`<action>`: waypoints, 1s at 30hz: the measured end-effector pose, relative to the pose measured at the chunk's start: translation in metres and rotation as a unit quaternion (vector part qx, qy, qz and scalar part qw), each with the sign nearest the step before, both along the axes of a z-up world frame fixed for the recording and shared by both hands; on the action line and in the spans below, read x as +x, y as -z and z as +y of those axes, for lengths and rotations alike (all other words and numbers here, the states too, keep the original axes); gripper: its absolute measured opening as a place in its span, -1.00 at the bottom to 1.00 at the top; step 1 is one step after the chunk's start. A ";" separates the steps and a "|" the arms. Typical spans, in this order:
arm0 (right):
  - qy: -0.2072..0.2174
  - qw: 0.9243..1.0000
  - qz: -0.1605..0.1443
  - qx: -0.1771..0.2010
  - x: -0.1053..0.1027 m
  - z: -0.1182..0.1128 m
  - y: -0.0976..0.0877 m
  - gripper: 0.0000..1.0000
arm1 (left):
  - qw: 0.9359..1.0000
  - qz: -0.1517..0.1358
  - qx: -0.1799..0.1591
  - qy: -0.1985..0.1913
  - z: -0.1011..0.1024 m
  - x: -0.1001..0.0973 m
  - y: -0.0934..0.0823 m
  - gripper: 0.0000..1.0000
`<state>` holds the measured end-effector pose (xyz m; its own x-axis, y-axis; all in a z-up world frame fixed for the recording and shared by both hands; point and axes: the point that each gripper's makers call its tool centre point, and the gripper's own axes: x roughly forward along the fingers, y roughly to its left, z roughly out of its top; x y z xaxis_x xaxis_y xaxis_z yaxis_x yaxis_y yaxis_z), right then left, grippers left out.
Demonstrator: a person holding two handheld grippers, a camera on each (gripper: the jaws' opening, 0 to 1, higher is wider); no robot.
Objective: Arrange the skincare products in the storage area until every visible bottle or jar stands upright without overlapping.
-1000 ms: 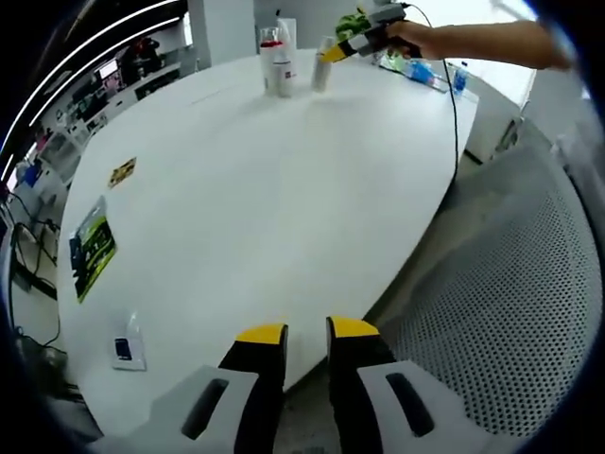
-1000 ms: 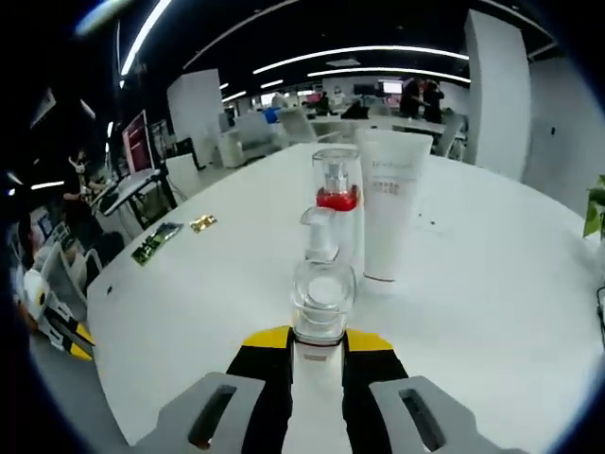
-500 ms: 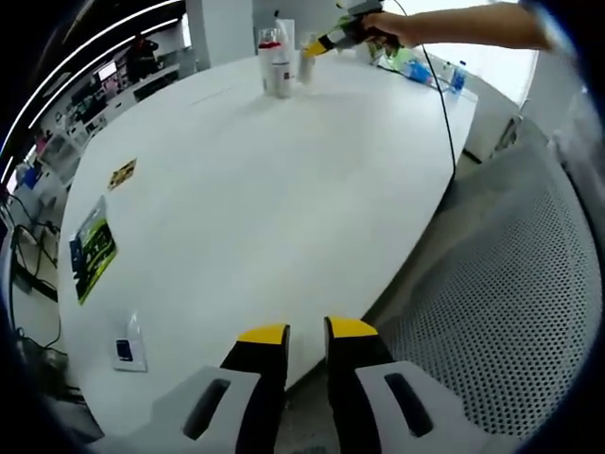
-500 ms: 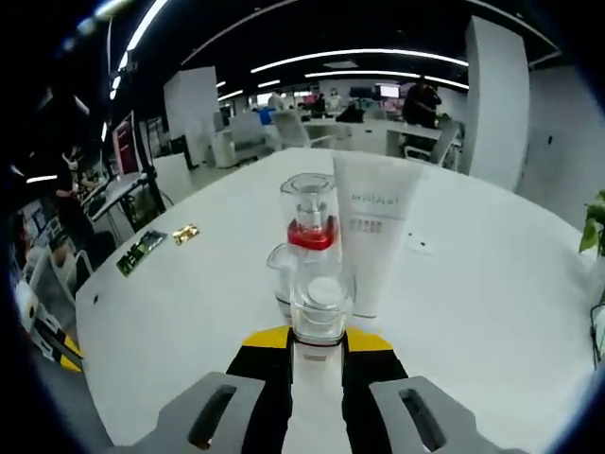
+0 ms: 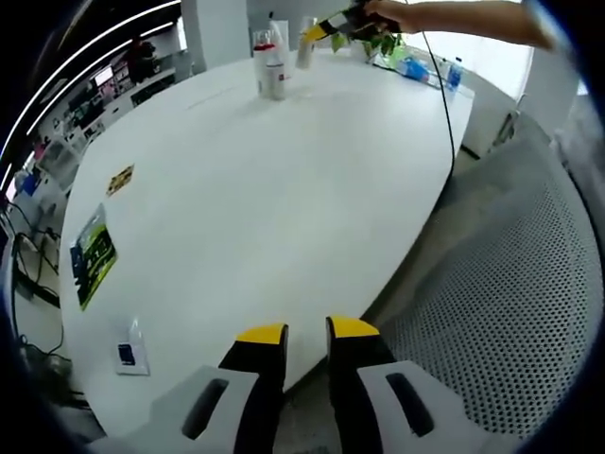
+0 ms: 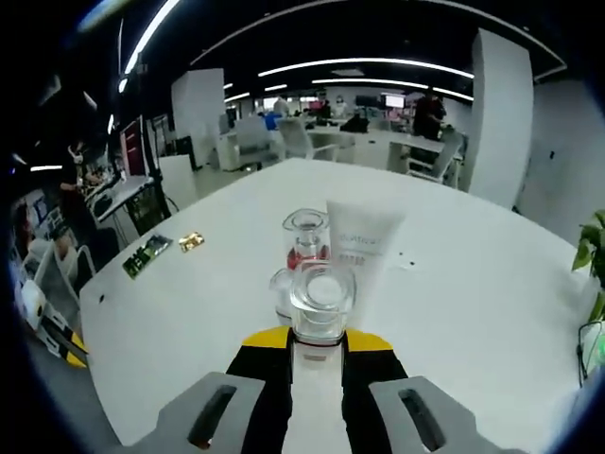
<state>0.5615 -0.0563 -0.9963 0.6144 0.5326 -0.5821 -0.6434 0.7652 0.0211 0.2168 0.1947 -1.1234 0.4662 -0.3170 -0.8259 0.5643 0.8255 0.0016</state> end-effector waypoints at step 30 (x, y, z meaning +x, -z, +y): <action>-0.005 0.998 0.045 -0.034 0.035 -0.017 0.021 -0.77 | 0.999 0.010 0.025 0.020 -0.007 -0.002 0.004 -0.71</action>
<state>0.5965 -0.0732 -1.0173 0.5537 0.4950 -0.6696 -0.6482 0.7610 0.0264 0.2149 0.1880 -1.1272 0.4368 -0.2932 -0.8504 0.5979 0.8010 0.0310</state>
